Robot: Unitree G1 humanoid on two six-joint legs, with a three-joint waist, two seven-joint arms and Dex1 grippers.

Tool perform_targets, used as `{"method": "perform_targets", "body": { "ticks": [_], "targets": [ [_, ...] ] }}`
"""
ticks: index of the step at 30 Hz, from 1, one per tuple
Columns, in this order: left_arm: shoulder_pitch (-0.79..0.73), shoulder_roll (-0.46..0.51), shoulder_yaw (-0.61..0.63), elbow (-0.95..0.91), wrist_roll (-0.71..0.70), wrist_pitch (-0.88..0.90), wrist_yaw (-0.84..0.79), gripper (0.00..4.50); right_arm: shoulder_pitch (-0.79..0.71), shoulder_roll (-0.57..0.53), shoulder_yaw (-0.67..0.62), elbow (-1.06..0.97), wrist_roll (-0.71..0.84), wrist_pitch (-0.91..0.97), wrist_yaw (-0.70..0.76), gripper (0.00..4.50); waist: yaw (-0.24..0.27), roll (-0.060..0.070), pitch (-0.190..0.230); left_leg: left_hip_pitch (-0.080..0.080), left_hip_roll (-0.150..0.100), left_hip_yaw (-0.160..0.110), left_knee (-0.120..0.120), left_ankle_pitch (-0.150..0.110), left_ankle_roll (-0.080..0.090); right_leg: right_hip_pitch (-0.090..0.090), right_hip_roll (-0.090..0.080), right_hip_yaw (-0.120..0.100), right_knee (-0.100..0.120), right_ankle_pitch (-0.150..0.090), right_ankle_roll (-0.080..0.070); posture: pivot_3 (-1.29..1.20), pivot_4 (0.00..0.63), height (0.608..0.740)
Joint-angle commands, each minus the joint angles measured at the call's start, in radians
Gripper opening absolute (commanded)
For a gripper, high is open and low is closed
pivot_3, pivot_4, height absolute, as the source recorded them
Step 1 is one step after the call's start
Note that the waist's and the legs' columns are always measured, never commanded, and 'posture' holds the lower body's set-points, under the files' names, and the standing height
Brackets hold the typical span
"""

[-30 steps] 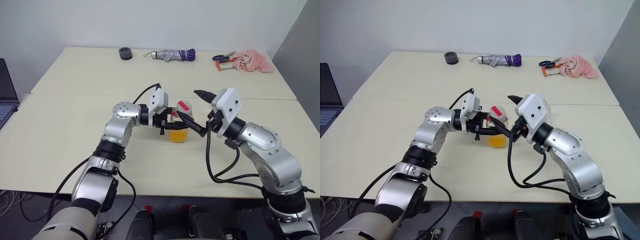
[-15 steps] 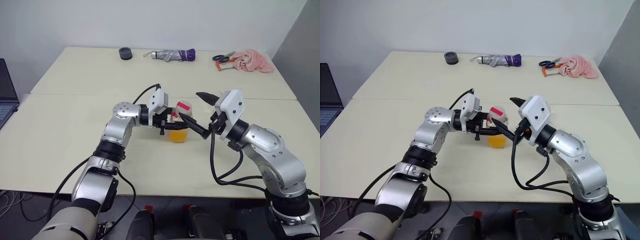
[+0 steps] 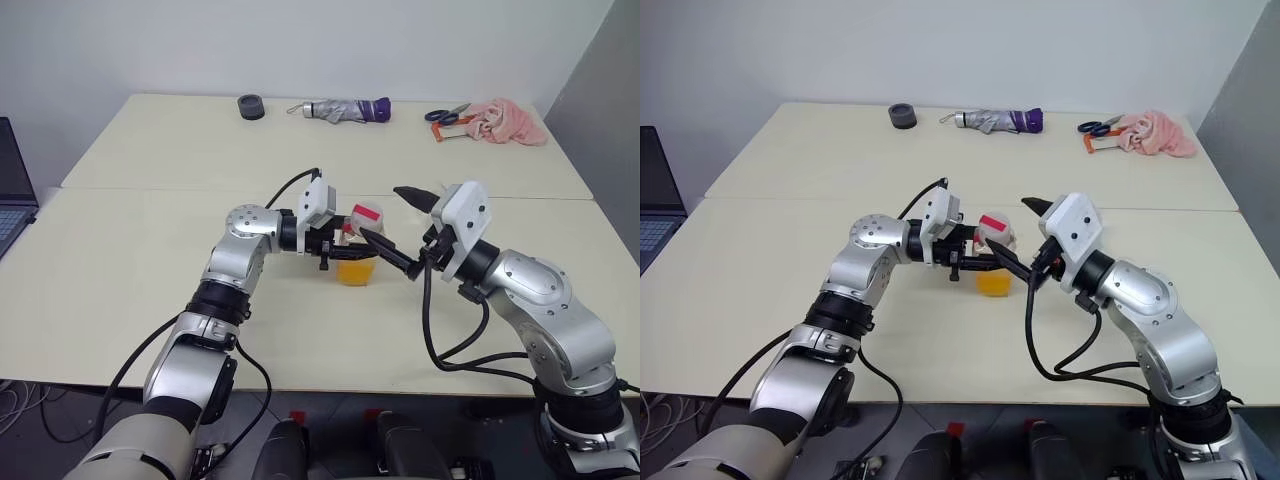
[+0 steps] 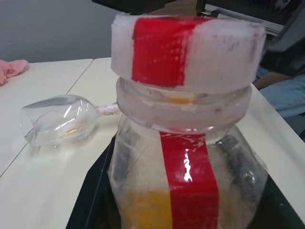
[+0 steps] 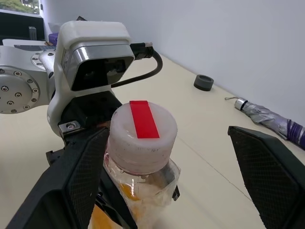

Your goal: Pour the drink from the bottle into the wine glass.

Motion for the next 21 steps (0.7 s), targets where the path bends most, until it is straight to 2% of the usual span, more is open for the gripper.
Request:
{"method": "perform_targets", "body": {
  "ticks": [1,21],
  "targets": [
    [-0.035,0.003,0.017,-0.019,-0.012,-0.025,-0.01,1.76,0.003,-0.013,-0.046,-0.02,0.006,-0.005,-0.002,4.24,0.0,0.0,0.0,0.0,0.0,0.0,0.0,0.0,0.0,0.0,0.0,0.0,0.0,0.0,0.0,0.0,0.15,0.74],
    [-0.034,0.002,0.016,-0.015,-0.013,-0.028,-0.012,1.76,0.013,-0.023,-0.061,-0.026,0.013,0.003,0.004,4.24,0.0,0.0,0.0,0.0,0.0,0.0,0.0,0.0,0.0,0.0,0.0,0.0,0.0,0.0,0.0,0.0,0.15,0.74]
  ]
}}
